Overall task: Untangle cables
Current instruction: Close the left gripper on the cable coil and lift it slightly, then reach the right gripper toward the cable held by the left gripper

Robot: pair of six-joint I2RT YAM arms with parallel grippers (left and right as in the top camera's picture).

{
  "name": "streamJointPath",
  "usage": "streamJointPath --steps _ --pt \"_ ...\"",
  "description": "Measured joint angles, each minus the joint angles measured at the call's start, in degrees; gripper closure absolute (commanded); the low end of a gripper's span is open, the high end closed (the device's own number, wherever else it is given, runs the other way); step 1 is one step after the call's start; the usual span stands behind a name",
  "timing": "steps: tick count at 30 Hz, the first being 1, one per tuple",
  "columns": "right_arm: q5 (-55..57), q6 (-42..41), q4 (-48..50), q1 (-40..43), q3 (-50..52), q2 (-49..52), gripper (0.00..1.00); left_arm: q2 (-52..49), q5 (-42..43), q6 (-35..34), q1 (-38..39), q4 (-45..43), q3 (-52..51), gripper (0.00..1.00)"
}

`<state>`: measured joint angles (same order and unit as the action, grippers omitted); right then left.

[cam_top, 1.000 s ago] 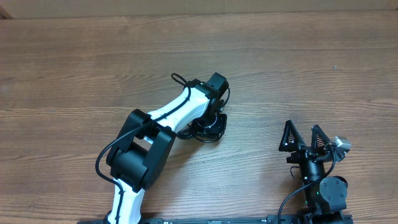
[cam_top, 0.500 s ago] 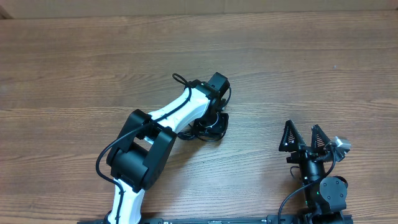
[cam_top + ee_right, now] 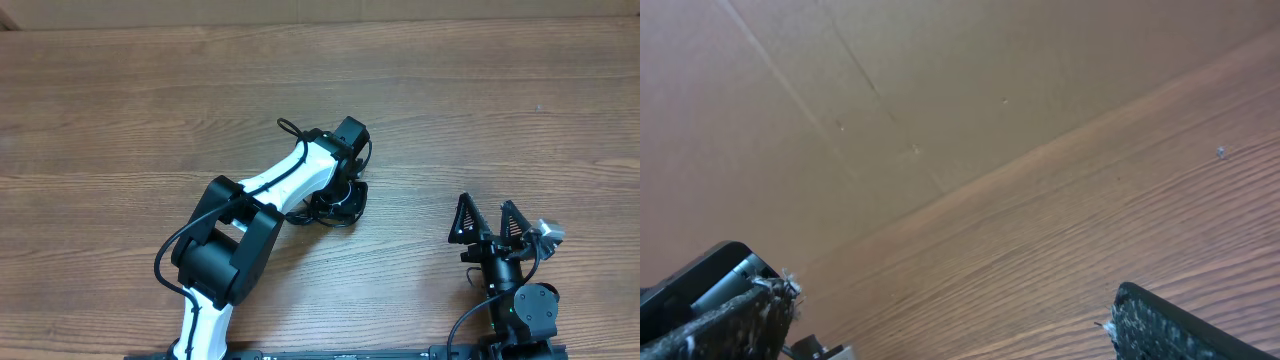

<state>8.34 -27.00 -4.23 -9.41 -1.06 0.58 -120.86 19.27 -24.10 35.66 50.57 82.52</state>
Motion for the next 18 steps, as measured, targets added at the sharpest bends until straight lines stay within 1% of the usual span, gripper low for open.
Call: streamJointPath --steps 5,9,11,13,15,18 --pt "-2.60 -3.45 0.04 0.00 0.00 0.00 0.00 0.00 0.00 0.00 0.00 0.00 0.00 0.88" --pt "-5.66 -11.15 0.74 0.00 0.00 0.00 0.00 0.00 0.00 0.00 0.00 -0.02 0.00 0.88" --pt "-7.58 -16.79 0.02 0.00 0.00 0.00 0.00 0.00 0.02 0.00 0.00 -0.02 0.00 0.88" --pt "-9.42 -19.76 -0.46 0.00 0.00 0.00 0.00 0.00 0.00 0.00 0.00 -0.04 0.00 0.88" --pt "-11.56 -21.07 -0.44 0.00 0.00 0.00 0.00 0.00 0.00 0.00 0.00 -0.04 0.00 0.90" --pt "-15.43 -20.00 -0.94 0.00 0.00 0.00 0.00 0.00 0.04 0.00 0.00 -0.39 -0.04 0.91"
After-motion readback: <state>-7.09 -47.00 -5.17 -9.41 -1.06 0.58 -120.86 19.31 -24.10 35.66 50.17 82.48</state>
